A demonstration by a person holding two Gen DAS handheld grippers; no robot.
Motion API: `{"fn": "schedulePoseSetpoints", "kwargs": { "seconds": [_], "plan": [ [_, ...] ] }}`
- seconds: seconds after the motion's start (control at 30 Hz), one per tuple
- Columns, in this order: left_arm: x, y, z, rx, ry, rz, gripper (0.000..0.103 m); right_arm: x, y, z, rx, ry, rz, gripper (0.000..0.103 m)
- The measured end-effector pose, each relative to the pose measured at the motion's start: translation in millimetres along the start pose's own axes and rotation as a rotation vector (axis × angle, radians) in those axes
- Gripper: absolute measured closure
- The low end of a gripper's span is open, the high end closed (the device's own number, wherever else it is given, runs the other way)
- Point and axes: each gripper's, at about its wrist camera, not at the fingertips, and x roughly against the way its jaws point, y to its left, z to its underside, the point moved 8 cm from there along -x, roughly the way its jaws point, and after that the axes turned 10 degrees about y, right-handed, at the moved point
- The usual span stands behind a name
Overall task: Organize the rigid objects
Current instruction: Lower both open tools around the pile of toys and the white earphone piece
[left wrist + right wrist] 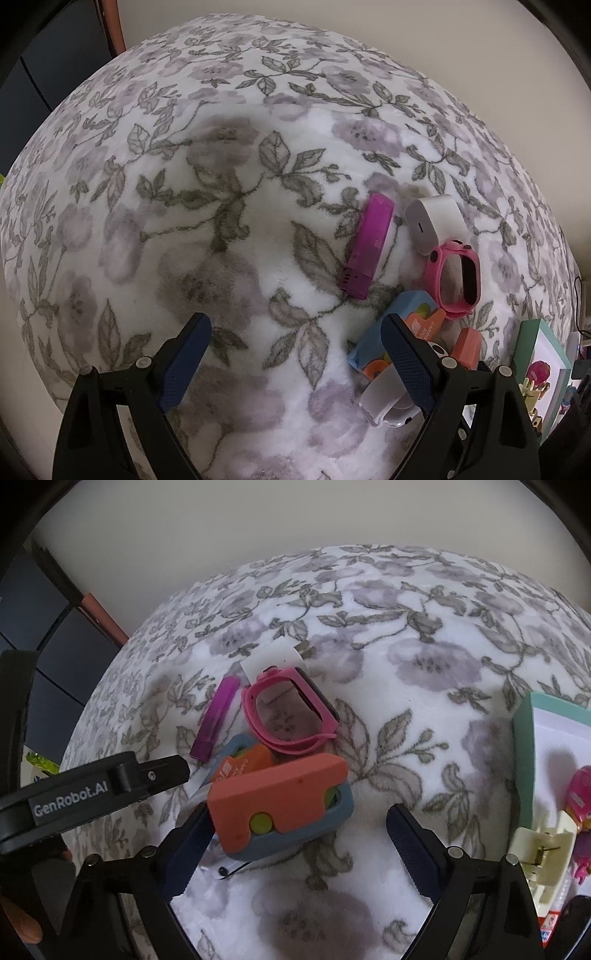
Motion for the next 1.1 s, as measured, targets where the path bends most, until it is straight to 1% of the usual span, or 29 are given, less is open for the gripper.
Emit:
{"fn": "schedulePoseSetpoints", "kwargs": {
  "seconds": [0.17,0.23,0.27,0.3,0.33,0.6,0.83,0.87,0.9,0.93,1.1],
  "plan": [
    [-3.0,1.7,-2.1,0.01,0.009,-0.003,0.01,-0.2,0.5,-3.4,0.001,-0.013,-0.013,0.011],
    [-4.3,2.3,-2.2,0.014,0.015,-0.003,0.01,1.1,1.2,-4.2,0.002,-0.019,-0.022,0.016],
    [-4.3,2.6,-2.2,0.015,0.017,-0.002,0.01,1.7,1.9,-4.4,0.001,-0.021,-0.028,0.023],
    [-4.4,2.1,-2.4,0.016,0.02,-0.002,0.01,2.1,3.7,-4.7,0.002,-0.022,-0.042,0.027],
    [-4.5,1.5,-2.4,0.015,0.022,0.0,0.01,2.3,4.2,-4.6,0.003,-0.021,-0.047,0.028],
    [-0.7,-3.7,-1.0,-0.002,0.023,0.018,0.01,4.7,2.7,-1.7,0.009,-0.015,-0.043,0.028],
    [3.6,-15.9,0.4,-0.039,0.025,0.024,0.01,17.7,-7.4,-0.5,-0.016,-0.028,-0.042,0.028],
    [3.3,-17.9,0.2,-0.045,0.026,0.023,0.01,20.0,-9.7,-0.2,-0.023,-0.029,-0.042,0.033],
    [3.2,-19.9,0.3,-0.05,0.027,0.022,0.01,21.4,-12.1,0.1,-0.027,-0.028,-0.037,0.04],
    [3.0,-21.6,0.6,-0.055,0.029,0.022,0.01,23.4,-15.5,0.6,-0.033,-0.029,-0.03,0.052],
    [2.5,-25.5,3.3,-0.06,0.035,0.035,0.01,26.7,-25.4,2.2,-0.058,-0.025,-0.028,0.054]
  ]
}}
